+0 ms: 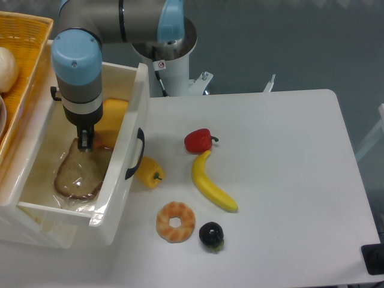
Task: Place the egg in the upper white drawer
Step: 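Open the gripper to release the egg inside the drawer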
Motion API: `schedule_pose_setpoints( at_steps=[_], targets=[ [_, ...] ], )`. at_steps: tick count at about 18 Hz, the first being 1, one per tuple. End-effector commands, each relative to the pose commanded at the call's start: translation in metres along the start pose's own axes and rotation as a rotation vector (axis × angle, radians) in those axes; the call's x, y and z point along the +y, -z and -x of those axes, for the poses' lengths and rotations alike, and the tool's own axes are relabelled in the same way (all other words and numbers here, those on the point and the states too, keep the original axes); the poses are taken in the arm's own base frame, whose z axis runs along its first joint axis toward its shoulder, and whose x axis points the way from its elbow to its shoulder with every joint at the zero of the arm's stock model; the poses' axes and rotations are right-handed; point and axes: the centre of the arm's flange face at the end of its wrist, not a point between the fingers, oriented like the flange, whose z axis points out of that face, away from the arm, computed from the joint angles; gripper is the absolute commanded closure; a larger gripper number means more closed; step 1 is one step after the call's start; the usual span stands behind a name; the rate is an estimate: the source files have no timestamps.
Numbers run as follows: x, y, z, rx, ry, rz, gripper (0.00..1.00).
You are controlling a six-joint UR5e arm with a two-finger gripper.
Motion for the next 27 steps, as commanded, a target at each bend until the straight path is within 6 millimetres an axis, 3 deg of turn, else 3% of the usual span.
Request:
schedule_pose_setpoints(
  at_steps=[8, 11, 19, 24, 26, 27],
  targets=[
    [0.0006, -0.0022, -0.0008, 0.004, 0.001, 0.002, 0.58],
    [0.0000, -0.0037, -0.0007, 0.006, 0.000, 0.002, 0.51],
    [0.0007, -0.0029, -0.0010, 0.006, 0.001, 0.002, 0.50],
    [0.0013, -0.0057, -0.0019, 0.011, 0.002, 0.002, 0.42],
    [0.0013, -0.0061, -0.0019, 0.009, 0.002, 0.002, 0.27],
    [0.0013, -0.0058, -0.0016, 0.006, 0.003, 0.002, 0.26]
  ],
)
